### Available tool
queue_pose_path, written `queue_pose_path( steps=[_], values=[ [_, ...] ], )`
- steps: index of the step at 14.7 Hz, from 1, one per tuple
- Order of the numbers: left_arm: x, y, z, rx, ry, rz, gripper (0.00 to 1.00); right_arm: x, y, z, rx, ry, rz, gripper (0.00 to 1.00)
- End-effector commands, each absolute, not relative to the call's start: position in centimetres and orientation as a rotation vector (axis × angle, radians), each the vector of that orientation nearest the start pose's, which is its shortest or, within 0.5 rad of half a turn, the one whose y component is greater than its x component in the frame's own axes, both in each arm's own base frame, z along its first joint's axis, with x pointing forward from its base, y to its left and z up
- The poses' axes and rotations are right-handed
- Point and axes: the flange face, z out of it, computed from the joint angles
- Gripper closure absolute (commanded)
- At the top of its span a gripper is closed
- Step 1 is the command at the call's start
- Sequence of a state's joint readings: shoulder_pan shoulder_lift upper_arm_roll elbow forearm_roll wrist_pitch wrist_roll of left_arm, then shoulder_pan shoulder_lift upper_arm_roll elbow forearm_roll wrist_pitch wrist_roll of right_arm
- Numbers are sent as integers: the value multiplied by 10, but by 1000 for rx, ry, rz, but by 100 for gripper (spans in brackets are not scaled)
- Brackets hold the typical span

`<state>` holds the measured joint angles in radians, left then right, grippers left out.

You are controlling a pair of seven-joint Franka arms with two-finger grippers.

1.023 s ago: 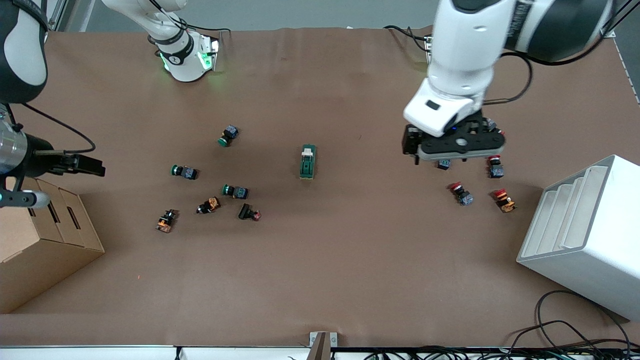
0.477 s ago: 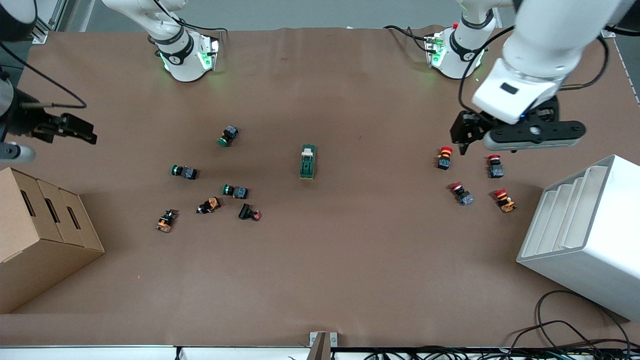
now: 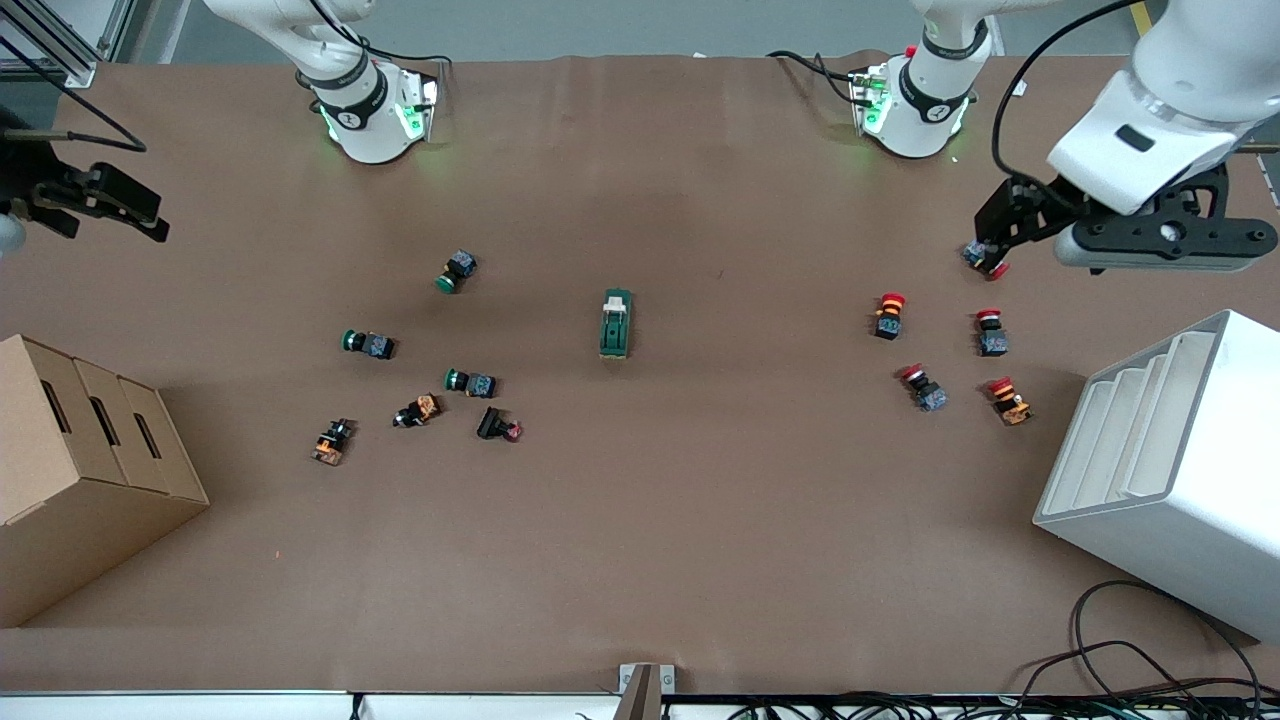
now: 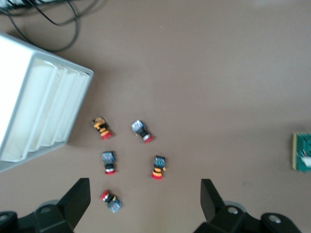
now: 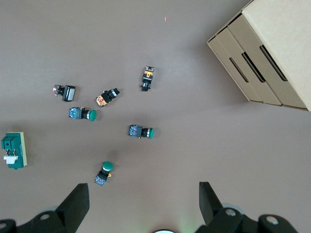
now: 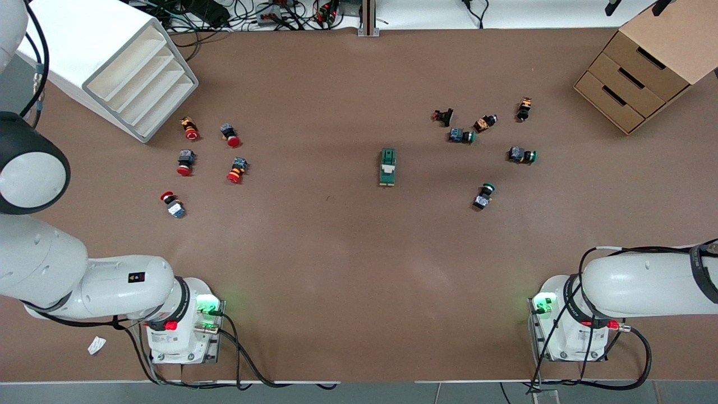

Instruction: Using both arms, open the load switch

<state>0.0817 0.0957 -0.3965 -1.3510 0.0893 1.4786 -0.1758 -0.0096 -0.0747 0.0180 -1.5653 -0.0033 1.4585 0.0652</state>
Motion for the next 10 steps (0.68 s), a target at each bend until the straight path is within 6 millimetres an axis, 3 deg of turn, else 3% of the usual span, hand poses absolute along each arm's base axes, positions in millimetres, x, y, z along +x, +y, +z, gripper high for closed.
queue_pose_path(
  steps=[1, 4, 7, 10],
  values=[
    [535, -126, 672, -3145, 206, -44, 0, 509, 2, 659, -3129, 80, 29, 0],
    [528, -115, 670, -3142, 204, -35, 0, 508, 4, 657, -3131, 64, 46, 0],
    [506, -110, 663, -3134, 221, -55, 0, 506, 2, 656, -3132, 44, 79, 0],
    [500, -86, 661, -3139, 210, -52, 0, 506, -8, 655, -3129, 13, 77, 0]
  ],
)
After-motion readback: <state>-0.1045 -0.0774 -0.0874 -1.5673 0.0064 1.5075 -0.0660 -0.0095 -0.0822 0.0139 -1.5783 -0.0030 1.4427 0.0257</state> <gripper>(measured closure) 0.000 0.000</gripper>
